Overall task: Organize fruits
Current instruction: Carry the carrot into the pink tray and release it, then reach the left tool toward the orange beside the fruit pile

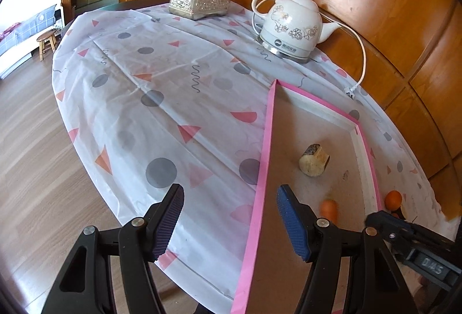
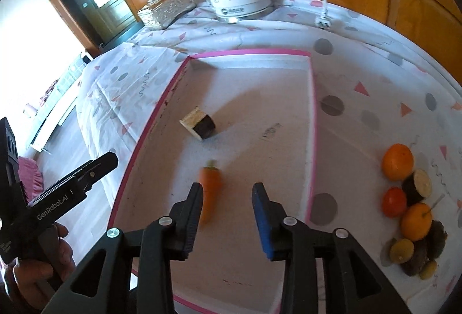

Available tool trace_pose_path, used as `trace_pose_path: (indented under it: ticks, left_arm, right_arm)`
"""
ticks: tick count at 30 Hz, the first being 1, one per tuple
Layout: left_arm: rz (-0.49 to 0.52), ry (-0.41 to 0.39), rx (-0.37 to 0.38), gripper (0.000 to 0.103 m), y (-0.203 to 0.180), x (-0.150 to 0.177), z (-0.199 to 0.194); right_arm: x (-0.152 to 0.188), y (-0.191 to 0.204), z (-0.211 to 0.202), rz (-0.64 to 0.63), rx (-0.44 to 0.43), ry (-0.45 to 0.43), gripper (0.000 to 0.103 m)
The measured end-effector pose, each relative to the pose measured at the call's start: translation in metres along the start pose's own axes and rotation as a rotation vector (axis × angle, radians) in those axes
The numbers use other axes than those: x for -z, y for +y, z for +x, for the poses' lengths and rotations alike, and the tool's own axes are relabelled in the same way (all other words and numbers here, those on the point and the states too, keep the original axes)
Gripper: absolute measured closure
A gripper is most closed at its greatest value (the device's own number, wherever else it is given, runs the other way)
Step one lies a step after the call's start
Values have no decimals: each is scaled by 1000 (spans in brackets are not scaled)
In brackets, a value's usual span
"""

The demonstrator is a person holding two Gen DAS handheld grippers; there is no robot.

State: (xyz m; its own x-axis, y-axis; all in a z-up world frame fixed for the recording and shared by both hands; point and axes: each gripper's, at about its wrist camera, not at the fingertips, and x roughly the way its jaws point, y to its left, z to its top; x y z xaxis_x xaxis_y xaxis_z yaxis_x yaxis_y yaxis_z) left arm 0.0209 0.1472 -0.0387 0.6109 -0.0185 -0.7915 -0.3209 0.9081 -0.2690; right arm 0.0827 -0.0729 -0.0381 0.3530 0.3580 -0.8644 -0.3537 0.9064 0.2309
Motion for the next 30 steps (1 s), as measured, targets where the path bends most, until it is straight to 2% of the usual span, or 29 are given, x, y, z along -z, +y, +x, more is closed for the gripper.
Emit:
trace_pose_path:
  ticks: [6,13,19,30]
  left_arm:
    - [31,-3,15,36,-9,3,-3]
    - [84,-4,37,36,-24,6,-7]
    - [113,3,45,36,-34,10,-9]
    - [171,16,64,36,-52,16,-11]
  right_arm:
    - [14,-14,-28,1,48,-50,68]
    - [35,-45,-64,7,155,-103,68]
    - [53,-87,-92,54,266,-122,68]
    - [88,-176,-136,233,442,-131,68]
